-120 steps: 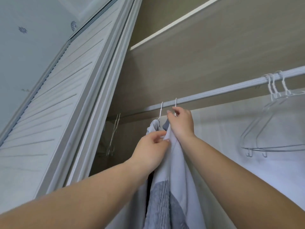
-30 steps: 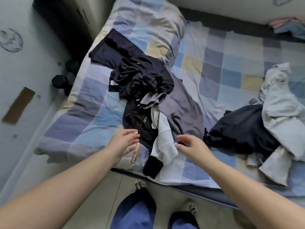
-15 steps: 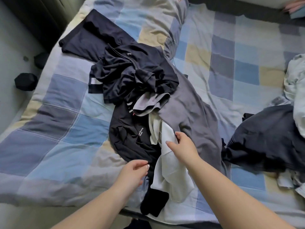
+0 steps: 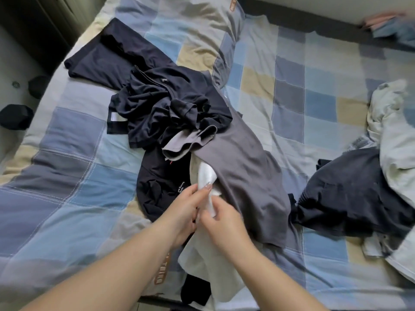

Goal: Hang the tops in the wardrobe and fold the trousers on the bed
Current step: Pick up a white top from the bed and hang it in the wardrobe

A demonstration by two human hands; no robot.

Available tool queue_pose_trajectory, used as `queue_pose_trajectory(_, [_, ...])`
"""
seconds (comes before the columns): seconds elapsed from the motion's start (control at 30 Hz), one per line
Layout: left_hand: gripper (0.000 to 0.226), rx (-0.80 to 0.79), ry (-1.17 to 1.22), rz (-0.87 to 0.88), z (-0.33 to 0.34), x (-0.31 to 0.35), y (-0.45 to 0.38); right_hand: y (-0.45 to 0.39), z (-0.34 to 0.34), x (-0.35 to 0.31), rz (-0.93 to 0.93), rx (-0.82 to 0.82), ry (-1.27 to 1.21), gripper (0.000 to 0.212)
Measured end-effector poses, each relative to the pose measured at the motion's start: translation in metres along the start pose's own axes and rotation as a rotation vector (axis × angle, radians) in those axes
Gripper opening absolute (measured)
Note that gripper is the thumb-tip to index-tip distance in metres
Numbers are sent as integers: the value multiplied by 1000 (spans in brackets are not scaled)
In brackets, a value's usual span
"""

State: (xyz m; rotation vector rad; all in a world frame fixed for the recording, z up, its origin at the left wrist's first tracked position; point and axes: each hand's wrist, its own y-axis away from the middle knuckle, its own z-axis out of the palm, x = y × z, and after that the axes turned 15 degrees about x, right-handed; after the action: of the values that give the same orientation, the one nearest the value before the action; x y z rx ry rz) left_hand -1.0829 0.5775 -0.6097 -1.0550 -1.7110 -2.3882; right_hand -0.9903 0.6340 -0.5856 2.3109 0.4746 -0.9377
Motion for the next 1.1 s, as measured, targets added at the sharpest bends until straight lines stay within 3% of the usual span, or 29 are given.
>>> queue_pose_trajectory(0.1, [18, 24, -73, 76, 0, 31, 17, 29, -7, -33, -107, -33, -10, 17])
queue_pose_trajectory(0.17, [16, 44, -172, 153, -7, 53, 33, 42, -19, -52, -79, -107, -136, 2])
queue_pose_trajectory(0.23, [14, 24, -236, 218, -15, 74, 52, 52, -34, -64, -16, -150, -267, 22])
queue_pose_trajectory(0.43, [10, -18, -249, 335, -12, 136, 121, 56, -80, -94, 102, 75, -374, 22])
queue_pose_trajectory(0.57, [20, -70, -301, 409, -3, 180, 171, 61, -109, -130, 1, 102, -458, 22])
queue_pose_trajectory(0.67, [34, -159, -362, 472, 7, 212, 211, 66, -131, -159, 117, 67, -789, 23])
queue_pose_trajectory(0.77, [32, -235, -451, 554, 19, 236, 248, 68, -157, -184, 275, 67, -1131, 31])
queue_pose_trajectory(0.87, [41, -330, -495, 588, 36, 255, 287, 77, -198, -194, 22, 284, -898, 65])
queue_pose_trajectory(0.97, [52, -385, -541, 603, 51, 265, 322, 90, -244, -203, -378, 411, -535, 35])
queue_pose_trajectory(1.1, [48, -399, -575, 679, 76, 273, 361, 110, -302, -215, -655, 588, -392, 14])
